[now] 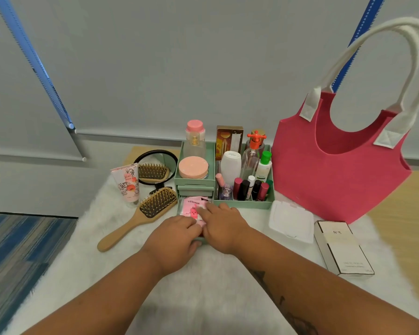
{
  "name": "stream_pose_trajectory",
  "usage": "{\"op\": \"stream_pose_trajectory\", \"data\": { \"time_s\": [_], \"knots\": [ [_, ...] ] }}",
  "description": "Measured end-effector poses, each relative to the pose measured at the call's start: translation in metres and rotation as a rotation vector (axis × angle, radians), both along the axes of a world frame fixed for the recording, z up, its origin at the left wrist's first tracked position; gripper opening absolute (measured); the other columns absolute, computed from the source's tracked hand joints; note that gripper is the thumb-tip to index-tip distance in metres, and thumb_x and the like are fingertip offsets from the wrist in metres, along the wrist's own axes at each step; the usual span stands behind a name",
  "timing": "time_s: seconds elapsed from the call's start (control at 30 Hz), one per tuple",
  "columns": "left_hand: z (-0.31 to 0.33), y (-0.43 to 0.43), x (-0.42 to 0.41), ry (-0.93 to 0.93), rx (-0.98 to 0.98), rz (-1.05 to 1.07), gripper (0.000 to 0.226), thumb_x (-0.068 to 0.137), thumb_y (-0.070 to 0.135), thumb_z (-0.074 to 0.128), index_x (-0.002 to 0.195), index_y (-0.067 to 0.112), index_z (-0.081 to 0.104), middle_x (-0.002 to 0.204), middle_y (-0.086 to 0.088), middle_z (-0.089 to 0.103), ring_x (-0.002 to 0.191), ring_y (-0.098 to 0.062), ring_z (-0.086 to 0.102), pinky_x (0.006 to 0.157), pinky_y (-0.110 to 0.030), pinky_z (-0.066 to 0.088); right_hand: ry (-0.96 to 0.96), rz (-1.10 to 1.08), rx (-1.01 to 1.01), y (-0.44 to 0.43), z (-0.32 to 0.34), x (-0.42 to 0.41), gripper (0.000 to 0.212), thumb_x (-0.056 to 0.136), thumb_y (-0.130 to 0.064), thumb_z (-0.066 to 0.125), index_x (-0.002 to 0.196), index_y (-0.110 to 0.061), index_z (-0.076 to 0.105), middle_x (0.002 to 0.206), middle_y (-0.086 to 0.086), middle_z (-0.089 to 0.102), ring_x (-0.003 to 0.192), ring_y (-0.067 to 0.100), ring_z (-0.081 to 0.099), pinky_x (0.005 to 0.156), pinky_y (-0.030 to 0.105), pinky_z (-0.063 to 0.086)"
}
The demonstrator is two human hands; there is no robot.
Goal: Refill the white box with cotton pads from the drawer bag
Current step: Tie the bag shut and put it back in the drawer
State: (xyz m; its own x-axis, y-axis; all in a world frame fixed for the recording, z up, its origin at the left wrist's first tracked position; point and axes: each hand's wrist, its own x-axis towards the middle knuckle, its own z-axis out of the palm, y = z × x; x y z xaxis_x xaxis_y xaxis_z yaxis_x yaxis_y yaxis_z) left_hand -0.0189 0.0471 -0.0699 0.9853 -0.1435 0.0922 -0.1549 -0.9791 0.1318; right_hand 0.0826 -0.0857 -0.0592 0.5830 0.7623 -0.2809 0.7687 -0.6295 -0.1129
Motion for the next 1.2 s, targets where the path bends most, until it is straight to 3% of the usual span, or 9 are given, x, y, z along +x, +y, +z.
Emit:
{"op": "stream_pose_trajectory", "data": {
  "time_s": [0.1,0.17,0.27,0.37,0.47,0.57,0.73,0.97,1.2],
  "knots": [
    [0.000,0.002,0.000,-0.027,0.045,-0.038,0.023,0.078,0.030,0.049,0.090,0.020,0.066,0.083,-0.002,0.063,0.077,-0.023,0.057,0.067,-0.035,0.050,0.185,-0.038,0.047,0.005,-0.001,0.012,0.056,0.099,-0.034,0.034,0.153,-0.023,0.020,0.161,0.008,0.019,0.141,0.032,0.030,0.113,0.045,0.031],
    [0.002,0.001,0.000,-0.044,0.065,-0.039,0.018,0.076,0.028,0.053,0.088,0.021,0.065,0.080,-0.002,0.060,0.074,-0.024,0.055,0.063,-0.034,0.048,0.278,-0.081,0.170,0.006,0.004,0.017,0.049,0.097,-0.022,0.041,0.145,-0.016,0.040,0.151,0.012,0.039,0.134,0.029,0.042,0.110,0.039,0.036],
    [0.007,-0.003,-0.002,-0.007,0.127,0.016,0.018,0.068,0.021,0.070,0.082,0.018,0.059,0.062,-0.002,0.058,0.055,-0.025,0.054,0.047,-0.030,0.038,0.089,-0.230,0.402,-0.002,0.006,0.023,0.032,0.089,-0.012,0.050,0.116,-0.010,0.067,0.119,0.013,0.062,0.109,0.031,0.058,0.091,0.036,0.048],
    [0.001,-0.009,-0.004,0.017,0.181,0.068,0.038,0.052,0.017,0.083,0.079,0.016,0.057,0.043,-0.003,0.051,0.031,-0.024,0.044,0.037,-0.023,0.020,-0.107,-0.364,0.417,-0.015,0.003,0.029,0.031,0.087,-0.008,0.050,0.115,-0.006,0.065,0.111,0.013,0.060,0.103,0.031,0.054,0.085,0.037,0.047],
    [-0.003,-0.013,-0.004,0.016,0.176,0.082,0.030,0.054,0.020,0.083,0.073,0.016,0.060,0.042,-0.002,0.052,0.029,-0.024,0.044,0.033,-0.022,0.024,-0.111,-0.420,0.284,-0.027,0.002,0.033,0.030,0.085,-0.003,0.047,0.112,-0.003,0.062,0.111,0.014,0.057,0.106,0.031,0.051,0.087,0.038,0.045],
    [0.002,-0.016,-0.003,0.023,0.126,0.120,0.018,0.071,0.026,0.073,0.078,0.013,0.062,0.055,-0.005,0.061,0.045,-0.026,0.055,0.035,-0.028,0.040,-0.101,-0.422,0.192,-0.034,0.001,0.033,0.031,0.085,-0.002,0.048,0.112,-0.003,0.061,0.115,0.014,0.057,0.108,0.031,0.051,0.090,0.038,0.046],
    [0.003,-0.013,0.007,0.099,-0.043,0.255,0.038,0.093,0.034,0.043,0.127,0.018,0.045,0.122,-0.005,0.057,0.114,-0.024,0.050,0.085,-0.034,0.046,-0.095,-0.394,0.083,-0.034,0.002,0.028,0.031,0.087,-0.002,0.047,0.114,-0.002,0.061,0.119,0.015,0.057,0.109,0.030,0.054,0.090,0.036,0.047],
    [0.003,-0.010,0.022,0.170,-0.165,0.293,0.060,0.091,0.034,0.048,0.145,0.022,0.025,0.142,-0.006,0.045,0.130,-0.023,0.039,0.103,-0.033,0.037,-0.045,-0.333,-0.002,-0.035,0.004,0.024,0.039,0.089,-0.003,0.044,0.127,-0.001,0.053,0.141,0.023,0.042,0.134,0.033,0.038,0.110,0.037,0.037],
    [0.007,-0.008,0.032,0.188,-0.169,0.254,0.071,0.089,0.033,0.052,0.149,0.023,0.014,0.145,-0.006,0.041,0.132,-0.023,0.036,0.104,-0.031,0.032,0.008,-0.314,-0.053,-0.035,0.010,0.024,0.043,0.089,-0.003,0.044,0.131,-0.001,0.050,0.148,0.024,0.035,0.136,0.034,0.037,0.108,0.039,0.037]
  ]
}}
